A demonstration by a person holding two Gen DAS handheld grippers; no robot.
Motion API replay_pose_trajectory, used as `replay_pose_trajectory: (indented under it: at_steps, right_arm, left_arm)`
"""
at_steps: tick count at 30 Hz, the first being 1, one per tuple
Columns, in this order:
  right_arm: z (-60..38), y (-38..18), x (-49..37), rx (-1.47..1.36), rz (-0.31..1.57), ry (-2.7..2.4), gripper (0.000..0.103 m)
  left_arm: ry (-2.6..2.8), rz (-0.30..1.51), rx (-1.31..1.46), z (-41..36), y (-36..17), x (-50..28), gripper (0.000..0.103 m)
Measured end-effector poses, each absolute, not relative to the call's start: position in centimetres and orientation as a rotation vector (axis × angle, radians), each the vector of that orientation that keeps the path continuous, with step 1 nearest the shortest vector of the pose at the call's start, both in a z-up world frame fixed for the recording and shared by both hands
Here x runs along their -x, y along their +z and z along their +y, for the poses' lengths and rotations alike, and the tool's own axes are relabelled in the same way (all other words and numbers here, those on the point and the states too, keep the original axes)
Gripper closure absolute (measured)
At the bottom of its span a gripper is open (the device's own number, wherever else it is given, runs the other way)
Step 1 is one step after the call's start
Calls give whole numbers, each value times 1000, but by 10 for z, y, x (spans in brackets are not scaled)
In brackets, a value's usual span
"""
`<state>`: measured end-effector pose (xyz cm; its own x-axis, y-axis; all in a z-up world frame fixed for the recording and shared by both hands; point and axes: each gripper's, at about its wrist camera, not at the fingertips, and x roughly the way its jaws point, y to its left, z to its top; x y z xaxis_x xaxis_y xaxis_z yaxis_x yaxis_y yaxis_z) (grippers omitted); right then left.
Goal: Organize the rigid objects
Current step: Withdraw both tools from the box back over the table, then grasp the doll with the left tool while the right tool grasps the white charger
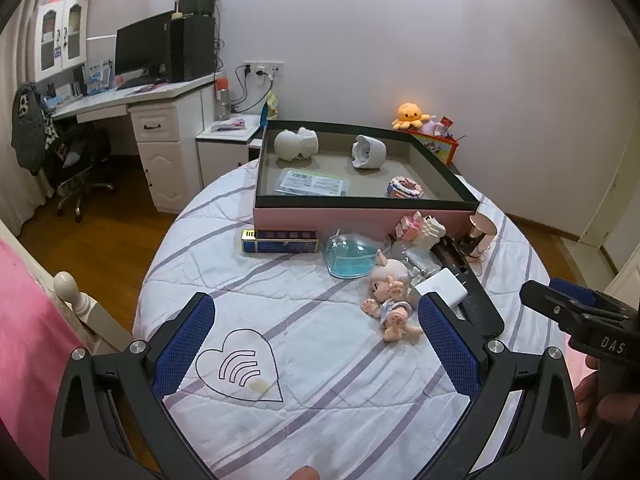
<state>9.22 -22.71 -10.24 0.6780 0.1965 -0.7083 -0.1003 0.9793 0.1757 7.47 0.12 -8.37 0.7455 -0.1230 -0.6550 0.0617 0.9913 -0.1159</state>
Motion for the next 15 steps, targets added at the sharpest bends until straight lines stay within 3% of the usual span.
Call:
replay_pose_trajectory:
  at_steps: [15]
  right_arm:
    - [-223, -121, -100, -56, 866, 153, 15]
  left_arm:
    - [-187, 824, 15, -42, -119, -107, 0]
